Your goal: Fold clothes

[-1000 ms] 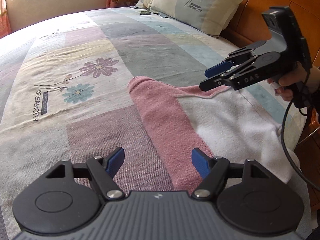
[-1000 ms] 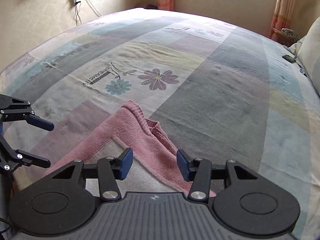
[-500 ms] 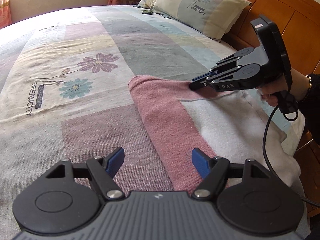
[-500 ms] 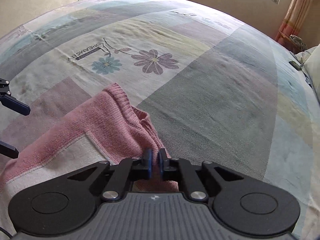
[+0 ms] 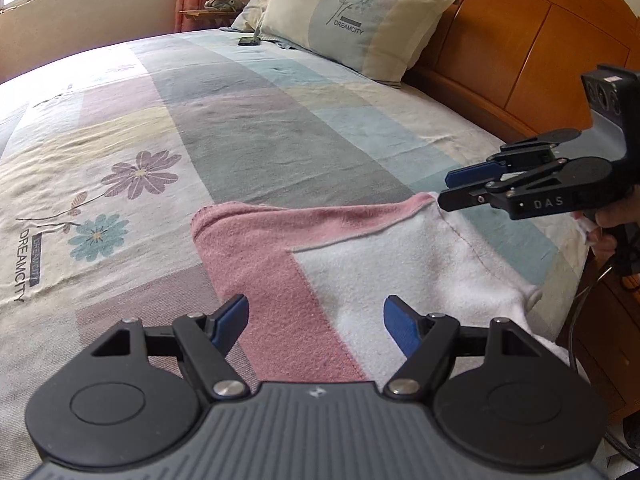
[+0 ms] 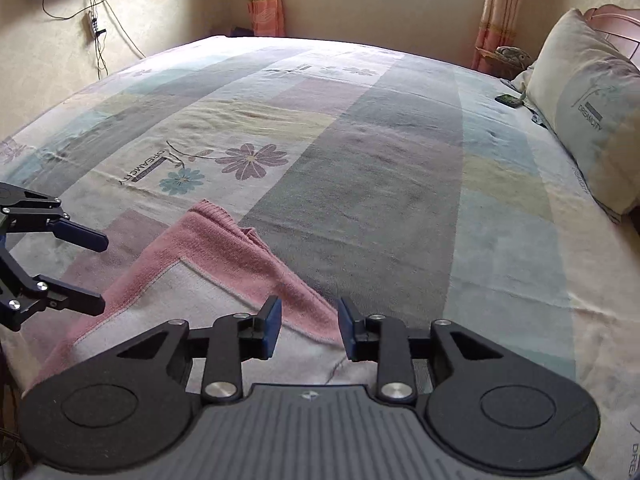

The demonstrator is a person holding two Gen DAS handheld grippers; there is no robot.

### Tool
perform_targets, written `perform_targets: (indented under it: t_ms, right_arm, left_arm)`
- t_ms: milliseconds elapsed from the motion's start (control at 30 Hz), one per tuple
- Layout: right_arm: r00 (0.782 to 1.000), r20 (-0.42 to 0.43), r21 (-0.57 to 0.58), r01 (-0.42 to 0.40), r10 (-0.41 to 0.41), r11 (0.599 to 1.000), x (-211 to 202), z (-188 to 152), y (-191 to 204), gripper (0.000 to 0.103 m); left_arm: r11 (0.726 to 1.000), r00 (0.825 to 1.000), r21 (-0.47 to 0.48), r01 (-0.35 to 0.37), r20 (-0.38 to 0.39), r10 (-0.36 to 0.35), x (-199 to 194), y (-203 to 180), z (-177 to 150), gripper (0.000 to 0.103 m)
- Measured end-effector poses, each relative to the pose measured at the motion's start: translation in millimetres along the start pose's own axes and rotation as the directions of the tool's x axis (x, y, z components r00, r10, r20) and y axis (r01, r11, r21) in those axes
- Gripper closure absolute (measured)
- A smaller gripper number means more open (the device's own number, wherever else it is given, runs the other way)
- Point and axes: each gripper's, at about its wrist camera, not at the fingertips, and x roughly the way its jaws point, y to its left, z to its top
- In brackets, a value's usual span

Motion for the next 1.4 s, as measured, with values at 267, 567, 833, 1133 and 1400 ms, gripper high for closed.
perform_targets:
  t_ms: [267, 567, 833, 1133, 1400]
  right_arm:
    - [0.999, 0.040, 0.166, 0.015, -0.022, 0.986, -51, -80, 19, 0.036]
    - [0.998, 0.058, 0.309, -0.008, -0.011, 0.951, -66, -134, 60, 0.021]
    - [0.989, -0.052, 0.381, 0.145, -0.136, 0.913, -52, -149, 54, 0.020]
    - [0.991, 0.081, 0.381, 0.067, -0.105, 0.922, -77, -136, 48, 0.020]
    - [0.987, 0.082, 0.388, 0.098, -0.140, 0.917, -41, -95, 21, 0.020]
  left_arm:
    - [0.998, 0.998, -0.001, 0.071, 0.005, -0.071, -9, -26, -18, 0.028]
    - [0.989, 0.989, 0.023, 0.145, 0.010, -0.146, -13, -49, -23, 0.028]
    - [0.997, 0.995, 0.031, 0.074, -0.072, -0.072, 30, -54, -13, 0.027]
    - [0.999, 0.999, 0.006, 0.041, -0.005, -0.041, 11, -47, 8, 0.026]
    - [0.999, 0.998, 0.009, 0.042, -0.057, -0.042, 8, -37, -12, 0.022]
